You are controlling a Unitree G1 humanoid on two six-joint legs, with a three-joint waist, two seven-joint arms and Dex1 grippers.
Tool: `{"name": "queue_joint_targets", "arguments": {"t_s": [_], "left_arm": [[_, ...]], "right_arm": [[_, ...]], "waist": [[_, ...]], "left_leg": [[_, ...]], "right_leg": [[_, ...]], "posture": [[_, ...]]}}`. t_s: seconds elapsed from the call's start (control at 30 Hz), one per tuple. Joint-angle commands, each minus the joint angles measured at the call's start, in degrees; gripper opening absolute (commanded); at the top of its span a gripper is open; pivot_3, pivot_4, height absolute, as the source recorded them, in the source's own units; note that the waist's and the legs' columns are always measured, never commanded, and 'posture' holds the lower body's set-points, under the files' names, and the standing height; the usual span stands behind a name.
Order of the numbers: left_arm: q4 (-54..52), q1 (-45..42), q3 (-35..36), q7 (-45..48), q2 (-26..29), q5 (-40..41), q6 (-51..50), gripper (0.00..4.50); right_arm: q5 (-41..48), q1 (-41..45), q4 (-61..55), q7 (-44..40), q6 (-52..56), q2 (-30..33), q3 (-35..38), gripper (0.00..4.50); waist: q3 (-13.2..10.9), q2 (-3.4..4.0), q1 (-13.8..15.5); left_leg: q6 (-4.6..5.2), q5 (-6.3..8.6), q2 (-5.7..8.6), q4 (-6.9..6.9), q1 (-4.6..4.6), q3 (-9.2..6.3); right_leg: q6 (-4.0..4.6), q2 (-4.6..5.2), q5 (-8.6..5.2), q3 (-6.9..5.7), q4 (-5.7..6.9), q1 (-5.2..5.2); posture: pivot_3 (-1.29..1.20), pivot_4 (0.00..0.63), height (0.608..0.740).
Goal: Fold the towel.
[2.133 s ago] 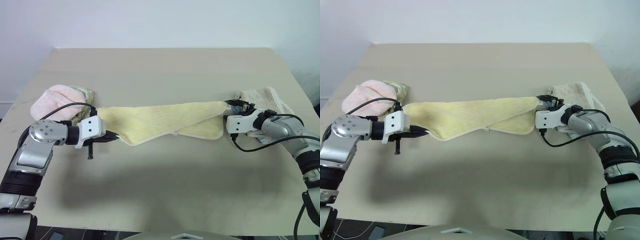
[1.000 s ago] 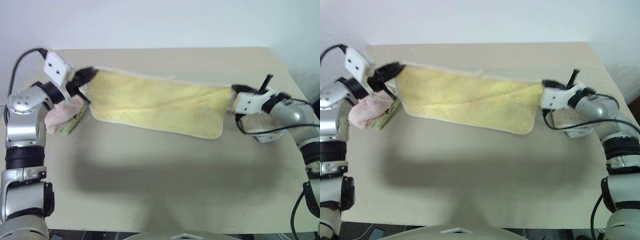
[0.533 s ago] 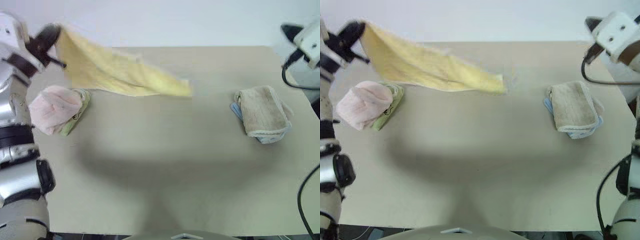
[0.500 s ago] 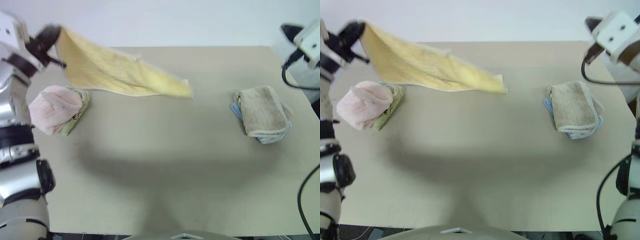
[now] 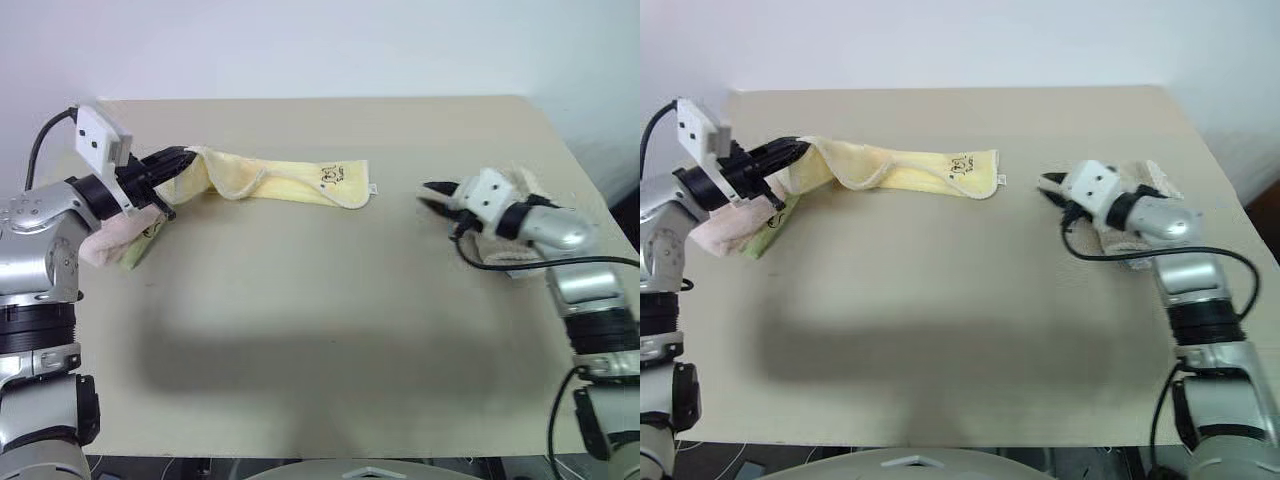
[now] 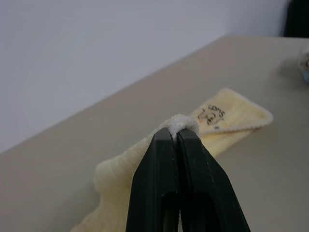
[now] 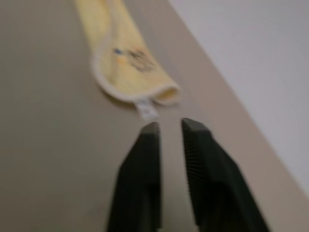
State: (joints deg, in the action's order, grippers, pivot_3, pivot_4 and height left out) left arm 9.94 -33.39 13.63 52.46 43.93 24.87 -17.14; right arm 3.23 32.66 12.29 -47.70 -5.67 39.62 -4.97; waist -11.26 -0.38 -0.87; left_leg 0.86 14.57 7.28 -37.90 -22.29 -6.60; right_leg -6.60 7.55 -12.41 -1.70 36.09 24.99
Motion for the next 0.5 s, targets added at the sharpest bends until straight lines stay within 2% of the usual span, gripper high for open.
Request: {"name": "queue_joint_targets", "arguments": {"t_s": [0.03,0.23,0.5], "left_arm": [[-3.18,0.04,-0.57,0.63,0.1,0.21,-0.19,0.0],[-5.23,3.26,-2.59,2.54,0.74,-1.02,0.27,0.0],[-8.13,5.36,-2.93,1.29,-0.4,-0.32,-0.73,0.0]], "right_arm": [[-3.6,3.72,1.73,-0.06,-4.33,-2.18,-3.19,2.24],[-9.62,10.77,12.89,0.33,-12.94,-7.38,-9.11,4.38],[-24.04,23.47,36.11,15.62,-24.95,-13.06,-15.43,4.48]], "waist": [[0.0,0.0,0.11],[0.0,0.0,0.07],[0.0,0.0,-0.13]], "left_leg": [[-0.01,-0.01,-0.01,0.0,-0.01,0.0],[-0.03,-0.02,0.0,0.0,-0.05,0.06],[-0.12,-0.07,-0.09,0.03,-0.13,0.1]], "right_leg": [[0.01,-0.01,0.01,0.0,0.0,0.01],[0.07,-0.02,0.05,0.03,-0.05,0.04],[0.21,-0.18,0.13,0.17,0.0,0.25]], "posture": [[0.0,0.15,0.731],[0.0,0.15,0.731],[0.0,0.15,0.731]]}}
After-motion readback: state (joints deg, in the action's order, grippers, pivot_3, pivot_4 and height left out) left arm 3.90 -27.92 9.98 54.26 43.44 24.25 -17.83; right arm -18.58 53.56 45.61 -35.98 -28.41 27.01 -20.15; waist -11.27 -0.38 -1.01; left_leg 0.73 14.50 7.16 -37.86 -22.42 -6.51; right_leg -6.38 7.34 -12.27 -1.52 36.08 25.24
